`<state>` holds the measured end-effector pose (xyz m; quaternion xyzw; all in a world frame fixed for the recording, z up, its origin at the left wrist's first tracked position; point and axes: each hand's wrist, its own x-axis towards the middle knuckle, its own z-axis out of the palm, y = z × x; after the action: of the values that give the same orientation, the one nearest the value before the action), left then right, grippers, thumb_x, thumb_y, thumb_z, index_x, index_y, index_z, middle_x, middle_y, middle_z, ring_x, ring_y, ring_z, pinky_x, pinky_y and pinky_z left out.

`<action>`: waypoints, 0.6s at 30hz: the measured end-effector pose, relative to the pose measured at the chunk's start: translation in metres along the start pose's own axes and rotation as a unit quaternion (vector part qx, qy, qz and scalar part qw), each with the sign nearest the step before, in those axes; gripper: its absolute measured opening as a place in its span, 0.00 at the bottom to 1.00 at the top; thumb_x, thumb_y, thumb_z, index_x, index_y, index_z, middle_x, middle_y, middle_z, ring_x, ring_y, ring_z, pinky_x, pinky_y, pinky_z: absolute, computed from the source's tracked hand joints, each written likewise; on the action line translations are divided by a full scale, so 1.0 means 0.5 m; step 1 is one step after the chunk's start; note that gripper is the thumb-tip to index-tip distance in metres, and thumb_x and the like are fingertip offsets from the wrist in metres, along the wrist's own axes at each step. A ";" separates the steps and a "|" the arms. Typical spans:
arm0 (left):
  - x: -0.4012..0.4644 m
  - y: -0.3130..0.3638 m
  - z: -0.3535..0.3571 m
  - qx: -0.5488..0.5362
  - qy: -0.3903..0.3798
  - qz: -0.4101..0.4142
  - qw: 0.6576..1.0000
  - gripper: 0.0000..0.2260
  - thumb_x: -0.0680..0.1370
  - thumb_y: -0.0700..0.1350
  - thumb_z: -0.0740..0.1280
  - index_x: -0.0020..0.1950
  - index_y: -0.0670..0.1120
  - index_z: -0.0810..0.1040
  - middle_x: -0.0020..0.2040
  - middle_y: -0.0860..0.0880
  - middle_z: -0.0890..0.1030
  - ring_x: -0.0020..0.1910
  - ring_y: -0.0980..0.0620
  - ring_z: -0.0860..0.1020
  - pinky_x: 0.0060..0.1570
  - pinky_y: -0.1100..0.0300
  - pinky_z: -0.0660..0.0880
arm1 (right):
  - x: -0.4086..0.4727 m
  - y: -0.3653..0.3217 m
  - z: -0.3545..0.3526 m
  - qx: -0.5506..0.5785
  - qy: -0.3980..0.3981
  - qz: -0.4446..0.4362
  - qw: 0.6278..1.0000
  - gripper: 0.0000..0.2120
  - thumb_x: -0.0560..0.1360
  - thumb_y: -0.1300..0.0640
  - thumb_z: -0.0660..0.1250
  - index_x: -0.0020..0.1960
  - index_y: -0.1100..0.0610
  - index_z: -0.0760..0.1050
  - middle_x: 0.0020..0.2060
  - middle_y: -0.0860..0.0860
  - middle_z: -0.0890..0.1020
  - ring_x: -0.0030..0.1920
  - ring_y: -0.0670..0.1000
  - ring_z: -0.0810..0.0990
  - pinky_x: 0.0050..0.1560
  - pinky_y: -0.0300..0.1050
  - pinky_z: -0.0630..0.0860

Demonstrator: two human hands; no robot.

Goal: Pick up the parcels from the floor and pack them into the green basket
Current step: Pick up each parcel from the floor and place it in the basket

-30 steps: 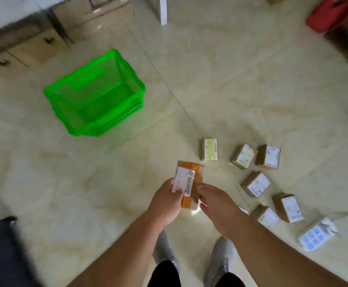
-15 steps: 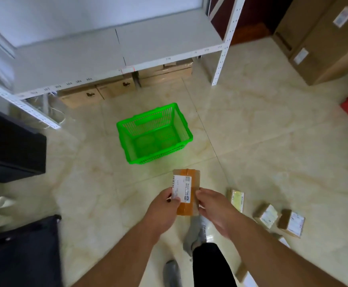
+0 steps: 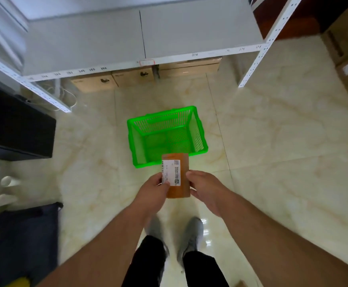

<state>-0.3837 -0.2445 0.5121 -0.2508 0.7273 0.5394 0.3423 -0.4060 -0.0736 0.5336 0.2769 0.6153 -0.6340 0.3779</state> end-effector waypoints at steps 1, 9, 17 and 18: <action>0.014 0.007 -0.009 -0.008 -0.002 -0.002 1.000 0.19 0.78 0.46 0.62 0.66 0.58 0.80 0.59 0.58 0.85 0.60 0.56 0.82 0.67 0.49 0.75 | 0.017 -0.013 0.005 -0.004 -0.004 0.000 1.000 0.14 0.84 0.56 0.58 0.45 0.51 0.80 0.54 0.53 0.86 0.52 0.48 0.83 0.66 0.49 0.75; 0.178 0.024 -0.117 -0.043 -0.008 -0.026 0.999 0.19 0.78 0.50 0.61 0.67 0.61 0.79 0.59 0.61 0.84 0.60 0.57 0.81 0.67 0.48 0.74 | 0.182 -0.106 0.084 -0.087 0.015 0.020 0.996 0.13 0.83 0.53 0.58 0.49 0.49 0.81 0.55 0.52 0.86 0.57 0.50 0.84 0.68 0.56 0.75; 0.393 0.017 -0.241 -0.124 -0.015 -0.061 0.990 0.12 0.83 0.40 0.60 0.54 0.54 0.81 0.50 0.57 0.85 0.50 0.58 0.83 0.46 0.63 0.77 | 0.437 -0.165 0.185 -0.185 0.044 0.047 0.981 0.16 0.81 0.53 0.59 0.48 0.48 0.86 0.50 0.49 0.89 0.55 0.51 0.86 0.65 0.59 0.77; 0.420 0.016 -0.250 -0.137 -0.019 -0.069 0.988 0.13 0.83 0.38 0.60 0.51 0.54 0.80 0.49 0.57 0.85 0.48 0.60 0.82 0.42 0.66 0.76 | 0.471 -0.171 0.191 -0.196 0.041 0.049 0.979 0.15 0.82 0.54 0.59 0.52 0.52 0.85 0.52 0.51 0.88 0.57 0.53 0.85 0.66 0.58 0.77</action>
<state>-0.5522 -0.3608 0.3785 -0.3347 0.6207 0.6137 0.3552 -0.5974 -0.2046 0.3988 0.2527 0.7283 -0.4701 0.4298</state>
